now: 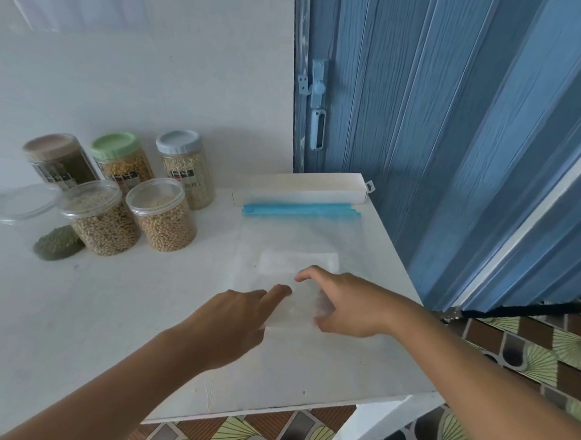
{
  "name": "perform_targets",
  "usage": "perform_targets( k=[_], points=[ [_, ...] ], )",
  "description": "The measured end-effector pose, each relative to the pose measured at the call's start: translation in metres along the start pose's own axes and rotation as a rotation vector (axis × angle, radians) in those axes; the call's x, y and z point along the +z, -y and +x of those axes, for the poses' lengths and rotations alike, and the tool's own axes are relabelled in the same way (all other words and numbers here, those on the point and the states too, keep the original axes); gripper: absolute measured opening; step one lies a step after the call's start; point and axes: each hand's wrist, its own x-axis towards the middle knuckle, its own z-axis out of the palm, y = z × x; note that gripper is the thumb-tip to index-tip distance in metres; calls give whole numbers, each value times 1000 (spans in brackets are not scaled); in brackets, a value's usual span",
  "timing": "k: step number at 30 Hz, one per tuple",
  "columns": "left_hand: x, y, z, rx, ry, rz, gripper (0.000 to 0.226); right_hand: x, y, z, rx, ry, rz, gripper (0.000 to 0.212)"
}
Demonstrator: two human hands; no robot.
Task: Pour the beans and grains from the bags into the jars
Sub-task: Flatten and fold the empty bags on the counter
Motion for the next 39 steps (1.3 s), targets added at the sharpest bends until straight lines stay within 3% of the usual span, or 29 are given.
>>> perform_targets(
  k=[3, 8, 11, 13, 18, 23, 25, 28, 31, 33, 37, 39],
  points=[
    [-11, 3, 12, -47, 90, -68, 61, -7, 0, 2, 30, 17, 0, 67],
    [-39, 35, 46, -202, 375, -326, 59, -22, 4, 7, -100, -157, -345, 48],
    [-43, 48, 59, -260, 450, -516, 58, -25, 0, 18, -28, -61, -274, 40],
    [-42, 50, 61, -250, 378, -464, 60, -23, -6, 27, 21, 25, -171, 37],
    [-36, 37, 44, -115, 11, 26, 67, -31, -22, 45, 32, 125, -6, 33],
    [-20, 43, 43, -161, 96, -133, 62, -40, -21, 55, 72, 172, 12, 44],
    [-21, 51, 47, -206, 97, -239, 68, -41, -18, 55, 56, 60, -72, 62],
    [-22, 59, 57, -230, 107, -306, 70, -40, -10, 47, -42, -231, -391, 83],
    [-21, 63, 64, -239, 119, -342, 70, -23, 1, 39, -187, -429, -496, 67],
    [-21, 65, 65, -245, 106, -354, 69, -5, 1, 39, -161, -380, -469, 54],
    [-16, 66, 58, -249, 90, -327, 66, 17, -22, 50, -19, -161, -333, 53],
    [-8, 64, 48, -190, -41, -79, 65, 21, -31, 54, -37, -147, -273, 53]
  ],
)
